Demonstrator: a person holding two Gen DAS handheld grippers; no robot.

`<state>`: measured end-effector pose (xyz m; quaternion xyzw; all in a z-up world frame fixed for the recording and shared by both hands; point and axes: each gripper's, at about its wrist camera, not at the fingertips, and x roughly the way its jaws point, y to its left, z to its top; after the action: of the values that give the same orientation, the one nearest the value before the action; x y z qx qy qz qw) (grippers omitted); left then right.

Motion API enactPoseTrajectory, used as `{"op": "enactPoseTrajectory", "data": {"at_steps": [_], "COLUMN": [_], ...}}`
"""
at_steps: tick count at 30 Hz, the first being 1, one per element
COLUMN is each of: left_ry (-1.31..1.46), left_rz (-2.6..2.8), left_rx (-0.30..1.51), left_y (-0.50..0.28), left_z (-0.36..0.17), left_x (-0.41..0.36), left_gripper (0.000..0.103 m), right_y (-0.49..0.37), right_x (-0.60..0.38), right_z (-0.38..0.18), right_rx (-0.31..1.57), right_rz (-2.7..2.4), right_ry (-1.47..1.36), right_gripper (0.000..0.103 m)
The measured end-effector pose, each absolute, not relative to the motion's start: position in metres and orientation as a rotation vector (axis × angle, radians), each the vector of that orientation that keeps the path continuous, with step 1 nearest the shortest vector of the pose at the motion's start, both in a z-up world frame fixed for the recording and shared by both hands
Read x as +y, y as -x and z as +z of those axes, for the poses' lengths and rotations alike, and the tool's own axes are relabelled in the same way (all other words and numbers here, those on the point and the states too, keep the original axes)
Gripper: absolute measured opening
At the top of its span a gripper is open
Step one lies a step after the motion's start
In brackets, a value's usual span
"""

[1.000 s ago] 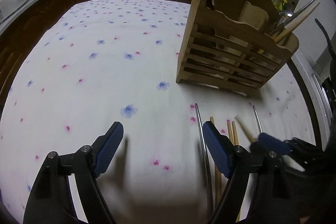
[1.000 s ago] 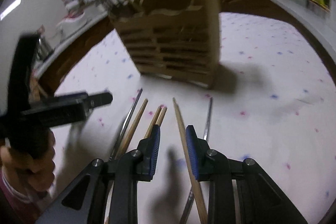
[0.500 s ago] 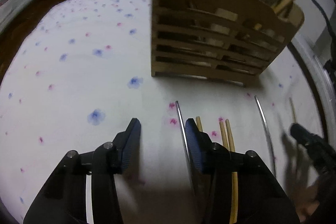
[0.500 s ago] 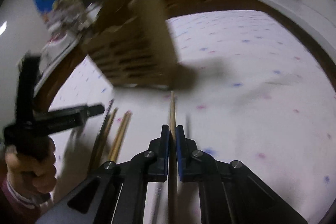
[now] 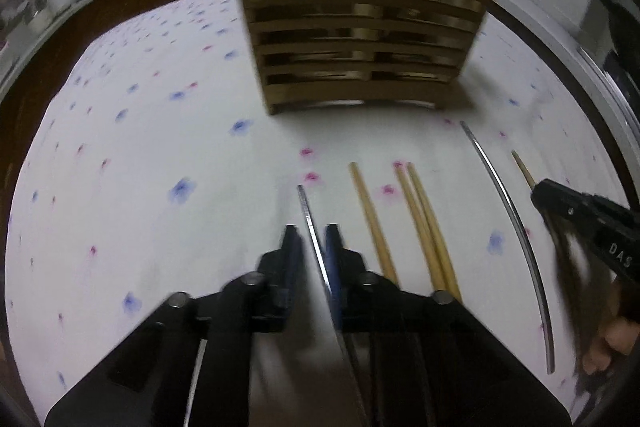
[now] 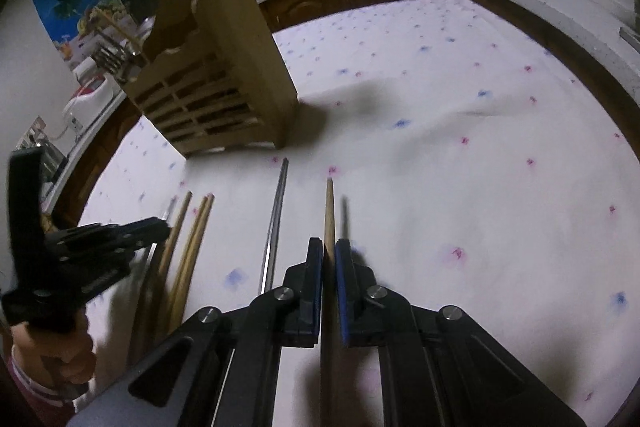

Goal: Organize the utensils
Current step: 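Grasp a metal chopstick with the left gripper while the right grasps a wooden one, then lift both held chopsticks and carry them over the wooden holder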

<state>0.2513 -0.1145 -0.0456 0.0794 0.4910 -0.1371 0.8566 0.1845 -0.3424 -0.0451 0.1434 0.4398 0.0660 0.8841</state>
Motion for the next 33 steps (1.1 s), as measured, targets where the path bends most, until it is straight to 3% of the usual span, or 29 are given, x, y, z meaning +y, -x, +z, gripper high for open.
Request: {"op": "enactPoseTrajectory", "data": {"at_steps": [1,5,6,8,11,13,33], "left_ry": [-0.158,-0.189,-0.199,-0.208,-0.218,-0.176,0.106], "left_rz": [-0.284,-0.28,-0.285,-0.314,-0.322,-0.341,-0.424], "left_rx": [1.036,1.02,1.013,1.003,0.995,1.007,0.735], "left_y": [-0.254,-0.261,-0.262,-0.261,-0.256,-0.253,-0.171], "left_z": [-0.046,-0.049,-0.049,-0.049,-0.048,-0.046,0.082], "left_x": [-0.112,-0.12,-0.122,-0.126,-0.13,-0.125,-0.054], "left_gripper": [0.028,0.028,0.026,0.009,0.005,0.004,0.004], "right_y": [-0.186,-0.197,-0.2,-0.203,-0.203,-0.202,-0.111], "right_x": [-0.342,-0.334,-0.332,-0.328,-0.324,-0.325,-0.334], "right_z": [-0.045,-0.045,-0.046,-0.045,-0.045,-0.044,0.076], "right_rx": [0.916,0.927,0.926,0.922,0.922,0.923,0.59], "right_rz": [0.136,0.14,0.138,0.132,0.114,0.104,0.202], "right_ry": [-0.292,-0.239,-0.227,-0.189,-0.15,-0.155,-0.317], "right_gripper": [0.011,0.012,0.013,0.013,0.011,0.006,0.005]}}
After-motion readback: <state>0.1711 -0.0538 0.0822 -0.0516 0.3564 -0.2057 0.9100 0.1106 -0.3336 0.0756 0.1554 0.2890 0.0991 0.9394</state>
